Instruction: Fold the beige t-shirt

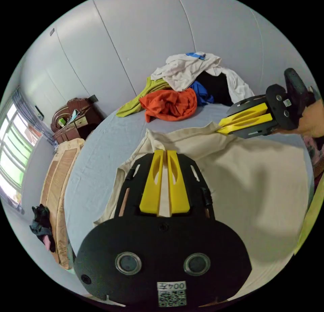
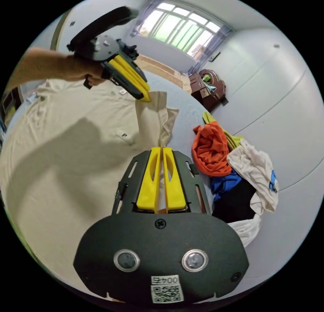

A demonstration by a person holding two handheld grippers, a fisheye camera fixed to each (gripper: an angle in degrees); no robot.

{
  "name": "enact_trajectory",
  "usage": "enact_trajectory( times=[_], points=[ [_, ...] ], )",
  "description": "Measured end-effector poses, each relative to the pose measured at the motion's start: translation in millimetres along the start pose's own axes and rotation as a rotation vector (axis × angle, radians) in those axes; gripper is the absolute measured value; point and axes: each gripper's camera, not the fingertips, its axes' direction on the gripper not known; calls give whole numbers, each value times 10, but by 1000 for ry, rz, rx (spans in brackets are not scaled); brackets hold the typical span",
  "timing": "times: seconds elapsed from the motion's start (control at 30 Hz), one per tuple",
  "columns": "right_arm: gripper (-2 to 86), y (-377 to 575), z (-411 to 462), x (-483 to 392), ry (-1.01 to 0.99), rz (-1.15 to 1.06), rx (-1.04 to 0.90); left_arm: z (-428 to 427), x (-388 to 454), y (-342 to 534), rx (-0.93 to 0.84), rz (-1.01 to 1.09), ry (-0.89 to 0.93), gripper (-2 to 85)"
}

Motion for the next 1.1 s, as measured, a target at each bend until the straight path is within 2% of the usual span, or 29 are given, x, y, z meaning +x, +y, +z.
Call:
enact_trajectory(
  times=[0.17,0.3,0.5,0.63,0.67,0.77,0.93,1.0,1.1],
  points=[
    [125,-104,198,-602,-15,-59,-147,185,109,292,-159,-17,-17,98],
    [125,-31,83,-610,-95,32,-154,174,-78,431,-166,-160,76,126],
    [125,441,-233,-444,-357,276,-284,-16,22,428,-97,-295,231,106],
    [123,985,-356,-528,-507,442,-451,-115,479,124,-13,-221,225,96],
    [119,1094,-470,-563,-490,475,-404,-88,664,-20,-17,-161,207,96],
    [100,1228,-541,-682,-442,472,-457,77,962,-322,-63,-74,192,102],
    [80,1272,-513,-642,-409,527,-454,377,985,-570,-177,-110,246,110],
    [68,1292,-499,-618,-402,528,-453,501,990,-544,-234,-110,299,71],
    [59,1346,-495,-582,-412,524,-440,315,978,-417,-152,-177,274,37]
  ],
)
